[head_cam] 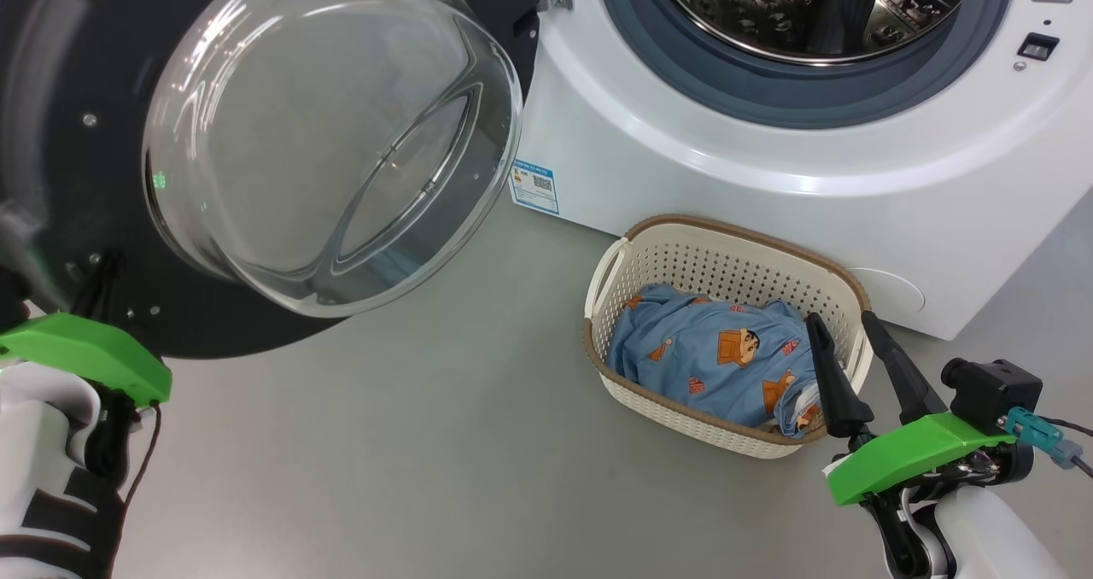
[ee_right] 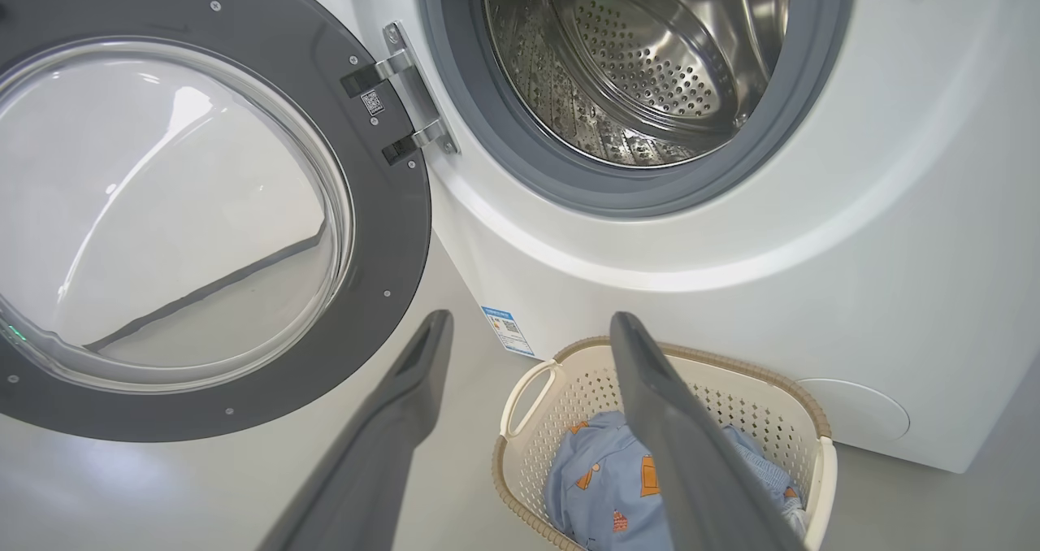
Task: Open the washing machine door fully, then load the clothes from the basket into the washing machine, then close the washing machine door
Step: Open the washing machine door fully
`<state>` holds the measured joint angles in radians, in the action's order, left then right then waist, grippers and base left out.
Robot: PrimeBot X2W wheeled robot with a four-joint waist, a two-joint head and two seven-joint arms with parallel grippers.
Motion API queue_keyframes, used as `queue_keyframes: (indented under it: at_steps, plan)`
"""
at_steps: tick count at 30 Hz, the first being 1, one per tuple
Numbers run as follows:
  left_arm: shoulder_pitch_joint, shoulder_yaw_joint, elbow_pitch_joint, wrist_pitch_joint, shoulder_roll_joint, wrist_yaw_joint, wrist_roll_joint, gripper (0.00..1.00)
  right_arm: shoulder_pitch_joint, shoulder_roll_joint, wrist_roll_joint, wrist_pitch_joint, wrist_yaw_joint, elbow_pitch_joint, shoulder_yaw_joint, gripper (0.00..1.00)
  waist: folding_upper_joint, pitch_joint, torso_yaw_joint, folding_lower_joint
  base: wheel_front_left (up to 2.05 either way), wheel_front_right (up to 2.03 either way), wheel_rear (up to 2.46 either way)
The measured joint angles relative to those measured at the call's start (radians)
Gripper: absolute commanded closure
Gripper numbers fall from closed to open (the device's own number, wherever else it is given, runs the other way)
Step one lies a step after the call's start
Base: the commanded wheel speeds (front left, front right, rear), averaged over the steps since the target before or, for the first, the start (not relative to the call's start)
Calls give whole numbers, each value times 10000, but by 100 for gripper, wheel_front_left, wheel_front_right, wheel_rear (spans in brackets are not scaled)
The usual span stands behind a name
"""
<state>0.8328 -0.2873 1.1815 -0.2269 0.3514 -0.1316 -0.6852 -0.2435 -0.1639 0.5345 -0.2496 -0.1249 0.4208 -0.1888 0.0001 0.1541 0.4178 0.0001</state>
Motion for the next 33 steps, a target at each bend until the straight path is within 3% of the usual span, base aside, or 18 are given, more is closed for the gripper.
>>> queue_keyframes:
  at_steps: [12,22,23,24,25,33]
  plan:
    - [-241,-637,-554,-196,0,0,-316,100,29,-48,29,0,0,12,-2,0,0,-322,-21,-1,0,0,0]
    - [-1481,-886,-2008,-234,44,2,-706,100,126,-61,29,0,0,6,-42,0,0,-760,-140,-1,0,0,0]
    - [-1617,-828,-2226,-245,56,2,-704,66,141,-81,29,0,0,4,-71,0,0,-802,-182,0,0,0,0]
    - [-1617,-828,-2226,-245,56,2,-704,7,141,-81,29,0,0,4,-71,0,0,-802,-182,0,0,0,0]
    - [-1744,-759,-2424,-247,65,2,-698,0,187,-105,29,0,0,-6,-96,0,0,-842,-228,0,0,0,0]
    - [-3048,82,-4374,-259,-69,21,-431,0,490,-221,29,0,0,-121,-311,0,0,-1147,-725,0,0,0,0]
